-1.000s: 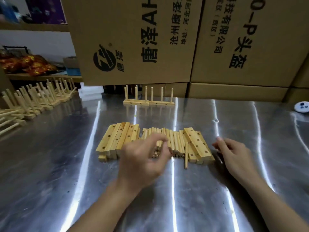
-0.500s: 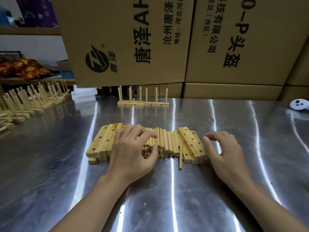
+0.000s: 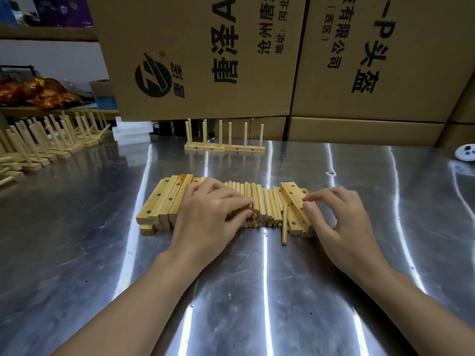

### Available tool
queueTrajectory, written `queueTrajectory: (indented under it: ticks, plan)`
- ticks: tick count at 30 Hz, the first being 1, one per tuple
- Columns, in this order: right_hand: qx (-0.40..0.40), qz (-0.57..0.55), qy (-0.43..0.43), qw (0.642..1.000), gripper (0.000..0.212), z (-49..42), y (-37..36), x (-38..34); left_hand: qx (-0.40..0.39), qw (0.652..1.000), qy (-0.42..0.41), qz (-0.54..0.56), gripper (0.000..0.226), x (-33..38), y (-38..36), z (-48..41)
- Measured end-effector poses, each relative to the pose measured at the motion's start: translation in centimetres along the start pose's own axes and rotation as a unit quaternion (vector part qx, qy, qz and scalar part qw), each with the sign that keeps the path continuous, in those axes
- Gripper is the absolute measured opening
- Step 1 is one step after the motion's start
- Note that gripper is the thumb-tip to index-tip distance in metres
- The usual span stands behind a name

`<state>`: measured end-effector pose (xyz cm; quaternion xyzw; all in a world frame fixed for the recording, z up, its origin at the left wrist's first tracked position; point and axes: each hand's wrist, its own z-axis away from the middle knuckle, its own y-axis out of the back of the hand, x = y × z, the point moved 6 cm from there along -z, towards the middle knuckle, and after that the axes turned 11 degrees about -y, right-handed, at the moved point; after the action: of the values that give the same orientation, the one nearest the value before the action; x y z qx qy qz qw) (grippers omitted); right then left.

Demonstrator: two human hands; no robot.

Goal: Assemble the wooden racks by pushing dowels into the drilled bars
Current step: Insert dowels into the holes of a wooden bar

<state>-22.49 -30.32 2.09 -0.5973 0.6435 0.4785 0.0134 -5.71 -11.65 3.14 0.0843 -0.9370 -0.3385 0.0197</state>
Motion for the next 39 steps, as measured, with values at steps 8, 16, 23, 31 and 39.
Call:
queueTrajectory:
  ticks: [8, 16, 23, 31, 39]
  plan:
    - [-0.017, 0.016, 0.002, 1.0, 0.013, 0.2, -0.1, 0.0, 0.102, 0.992, 0.068, 0.011, 0.019, -0.8, 2.1, 0.3]
    - [-0.029, 0.021, 0.003, 0.999, 0.013, 0.1, -0.3, 0.2, 0.021, 0.997, 0.06, 0.031, 0.027, -0.5, 0.7, 0.3]
    - [-0.066, 0.028, -0.026, 0.997, 0.024, 0.0, -0.7, 0.5, 0.01, 0.946, 0.311, -0.093, 0.027, -6.7, 3.3, 2.4]
    - [-0.047, 0.014, -0.037, 0.998, 0.027, -0.4, -0.4, 0.9, -0.051, 0.857, 0.512, -0.007, 0.036, -13.0, 4.8, 5.9]
    - [-0.041, 0.001, -0.028, 0.999, 0.022, -0.5, -0.7, 1.7, -0.043, 0.832, 0.551, 0.038, 0.014, -15.9, 5.3, 7.9]
